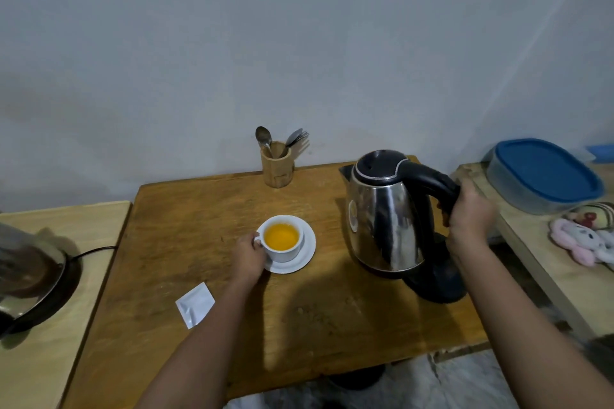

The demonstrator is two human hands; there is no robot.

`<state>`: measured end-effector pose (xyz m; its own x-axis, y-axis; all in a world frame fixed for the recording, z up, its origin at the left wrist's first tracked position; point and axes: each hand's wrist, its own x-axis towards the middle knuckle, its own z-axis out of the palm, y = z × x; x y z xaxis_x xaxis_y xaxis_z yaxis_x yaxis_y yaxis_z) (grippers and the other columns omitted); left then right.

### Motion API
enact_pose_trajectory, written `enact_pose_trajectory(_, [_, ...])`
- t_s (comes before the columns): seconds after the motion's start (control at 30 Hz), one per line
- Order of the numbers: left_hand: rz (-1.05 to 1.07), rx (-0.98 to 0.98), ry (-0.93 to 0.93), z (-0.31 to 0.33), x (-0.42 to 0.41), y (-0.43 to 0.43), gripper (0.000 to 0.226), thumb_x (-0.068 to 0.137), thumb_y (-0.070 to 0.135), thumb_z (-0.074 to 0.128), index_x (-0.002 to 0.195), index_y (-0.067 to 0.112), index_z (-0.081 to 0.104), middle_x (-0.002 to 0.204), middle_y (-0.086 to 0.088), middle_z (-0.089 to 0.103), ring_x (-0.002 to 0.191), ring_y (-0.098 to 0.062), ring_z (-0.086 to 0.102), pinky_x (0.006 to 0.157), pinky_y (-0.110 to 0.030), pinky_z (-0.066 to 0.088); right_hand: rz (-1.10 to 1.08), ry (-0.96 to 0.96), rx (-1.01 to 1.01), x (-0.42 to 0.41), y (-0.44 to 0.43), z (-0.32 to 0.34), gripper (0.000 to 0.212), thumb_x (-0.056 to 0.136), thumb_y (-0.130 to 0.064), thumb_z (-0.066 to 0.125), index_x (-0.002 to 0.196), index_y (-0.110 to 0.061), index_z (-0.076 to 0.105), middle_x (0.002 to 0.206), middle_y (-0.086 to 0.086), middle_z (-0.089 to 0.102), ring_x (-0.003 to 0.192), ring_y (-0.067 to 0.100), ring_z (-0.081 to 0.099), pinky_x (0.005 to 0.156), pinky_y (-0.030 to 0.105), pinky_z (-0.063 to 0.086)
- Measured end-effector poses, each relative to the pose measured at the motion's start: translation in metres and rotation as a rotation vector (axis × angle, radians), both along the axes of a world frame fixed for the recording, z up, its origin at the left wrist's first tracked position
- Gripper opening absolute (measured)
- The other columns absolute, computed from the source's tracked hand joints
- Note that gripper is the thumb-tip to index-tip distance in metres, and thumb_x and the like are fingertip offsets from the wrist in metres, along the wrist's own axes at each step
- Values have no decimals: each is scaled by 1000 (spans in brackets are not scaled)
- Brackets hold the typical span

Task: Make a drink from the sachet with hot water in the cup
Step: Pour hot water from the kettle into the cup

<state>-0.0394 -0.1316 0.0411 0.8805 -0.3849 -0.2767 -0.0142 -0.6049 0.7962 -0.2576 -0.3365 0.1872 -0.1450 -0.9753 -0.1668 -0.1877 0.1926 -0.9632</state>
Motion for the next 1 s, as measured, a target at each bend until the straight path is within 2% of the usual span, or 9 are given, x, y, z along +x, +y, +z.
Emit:
enact_pose_trajectory(0.1, [21, 4, -14, -3, -2, -1, 26, 95, 15, 41, 111, 6, 59, 119, -18, 59, 101, -27, 57, 88, -40, 47, -90, -26, -29, -21, -4, 1, 26, 75, -34, 51, 54, -19, 51, 58, 3, 53, 58, 22, 50, 53, 35, 36])
enact_pose_trajectory(0.23, [70, -2, -23, -4, -6, -6, 31, 93, 15, 43, 119, 4, 57, 126, -18, 56, 112, -32, 55, 95, -46, 47, -220, -56, -7, -51, -18, -3, 24, 69, -36, 50, 51, -19, 51, 61, 7, 56, 58, 24, 52, 57, 40, 36])
enact_pose_trajectory(0.37, [136, -9, -37, -7, -9, -10, 31, 90, 11, 44, 115, 4, 59, 123, -19, 58, 108, -34, 56, 91, -47, 48, -283, -118, -28, -74, -25, -6, 28, 74, -28, 51, 49, -20, 43, 54, -3, 45, 48, 12, 41, 56, 34, 32])
enact_pose_trajectory(0.47, [165, 5, -6, -8, -11, -13, 29, 87, 7, 45, 113, 3, 58, 120, -20, 57, 103, -33, 56, 82, -42, 47, -322, -143, -39, -87, -29, -11, 33, 80, -21, 50, 49, -19, 38, 54, -5, 38, 38, 4, 39, 47, 24, 27])
enact_pose_trajectory(0.6, [160, 2, 4, -5, -13, -17, 29, 86, 4, 47, 113, 2, 56, 120, -21, 57, 99, -32, 54, 75, -37, 44, -369, -285, -21, -101, -34, -17, 29, 81, -19, 50, 53, -21, 43, 56, -7, 42, 45, 5, 39, 46, 22, 30])
enact_pose_trajectory(0.67, [171, 0, 8, -5, -14, -17, 29, 86, 4, 46, 114, 2, 55, 120, -20, 57, 100, -32, 54, 76, -37, 44, -361, -307, -30, -105, -37, -21, 31, 83, -18, 49, 52, -21, 43, 55, -7, 42, 39, 1, 40, 45, 19, 31])
enact_pose_trajectory(0.73, [173, -25, 3, -7, -14, -16, 27, 85, 4, 45, 110, 3, 57, 115, -21, 59, 92, -27, 53, 74, -36, 42, -350, -311, -50, -109, -39, -26, 33, 84, -17, 48, 52, -20, 42, 55, -6, 42, 36, -1, 39, 44, 19, 30])
enact_pose_trajectory(0.9, [159, -50, 8, -11, -12, -14, 25, 86, 7, 45, 107, 5, 57, 115, -21, 59, 92, -26, 53, 75, -37, 42, -353, -416, -75, -122, -46, -37, 33, 85, -16, 47, 52, -21, 43, 31, -15, 47, 30, -3, 40, 40, 14, 32])
enact_pose_trajectory(1.0, [155, -55, -4, -9, -13, -15, 25, 85, 7, 45, 107, 6, 58, 115, -21, 59, 92, -27, 52, 76, -38, 43, -365, -486, -77, -126, -49, -43, 30, 83, -15, 47, 54, -21, 45, 33, -16, 47, 33, -3, 41, 42, 16, 34])
